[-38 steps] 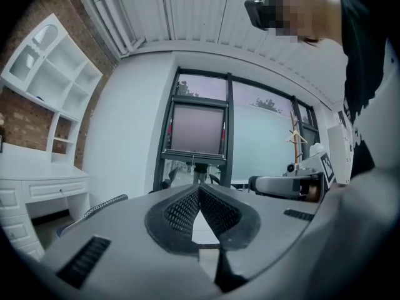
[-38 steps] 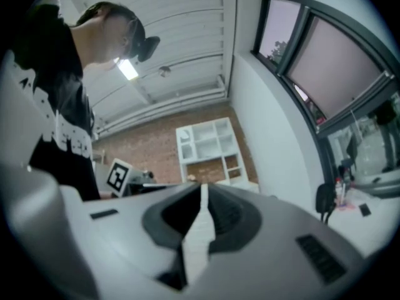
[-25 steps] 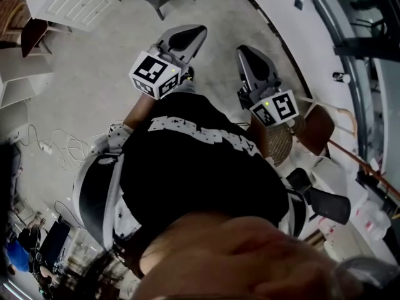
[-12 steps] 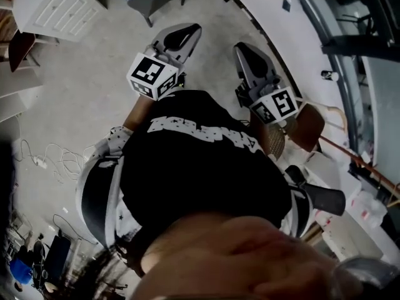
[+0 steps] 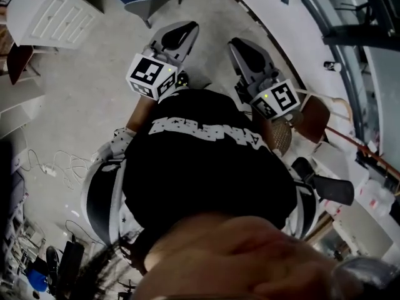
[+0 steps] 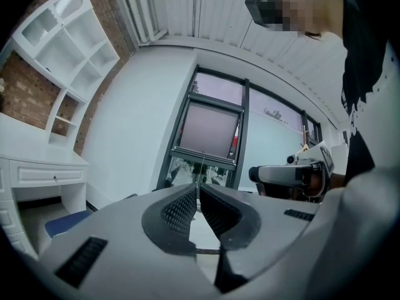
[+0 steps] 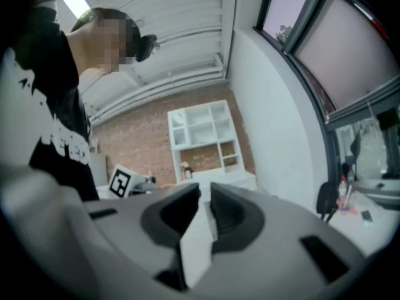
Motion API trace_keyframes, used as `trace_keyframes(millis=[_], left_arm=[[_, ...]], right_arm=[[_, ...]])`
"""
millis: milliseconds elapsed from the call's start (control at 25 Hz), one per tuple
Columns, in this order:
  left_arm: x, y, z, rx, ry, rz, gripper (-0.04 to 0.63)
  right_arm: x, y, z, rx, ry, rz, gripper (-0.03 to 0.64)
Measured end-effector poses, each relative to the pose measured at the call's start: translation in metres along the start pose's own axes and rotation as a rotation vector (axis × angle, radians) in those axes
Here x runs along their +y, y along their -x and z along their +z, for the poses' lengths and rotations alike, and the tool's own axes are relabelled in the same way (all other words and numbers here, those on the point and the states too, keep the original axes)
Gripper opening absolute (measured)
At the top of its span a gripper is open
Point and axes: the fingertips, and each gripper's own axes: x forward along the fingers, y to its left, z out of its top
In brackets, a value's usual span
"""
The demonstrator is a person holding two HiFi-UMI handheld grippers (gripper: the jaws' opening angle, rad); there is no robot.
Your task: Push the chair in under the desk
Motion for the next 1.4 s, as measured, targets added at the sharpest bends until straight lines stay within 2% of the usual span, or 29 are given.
trace_keyframes(millis=[120,400,760,880,1000,1200,1400], left_arm=[[0.001,0.001,-0.004,0.003,0.01,0.0,0.035],[0.008,0.01,-0.002,-0.018,0.01,0.064,0.035],[0.061,0.033,0.002,-0.021,-0.016,0.315,0.035],[0.071,0.031,-0.001,-0.008,-0.004,0.369,0.035],[0.076,0.009,-0.003,0.0,0.0,0.398,0.035],[0.09,-0.053,-0.003,0.026,-0.054,0.452,0.036],[0.101,-0.067,0.018,0.022,-0.068,0.478,0.037]], right_arm=[[0.0,-0.003,0.001,0.012,0.005,0.004,0.08],[0.001,-0.011,-0.004,0.045,0.007,0.067,0.091],[-0.011,-0.059,-0.001,0.053,0.0,0.266,0.095],[-0.014,-0.073,0.005,0.033,-0.017,0.334,0.098],[-0.041,-0.077,0.005,0.043,-0.037,0.361,0.1],[-0.127,-0.081,0.008,0.04,-0.04,0.36,0.101],[-0.15,-0.087,0.027,0.028,-0.029,0.352,0.103]])
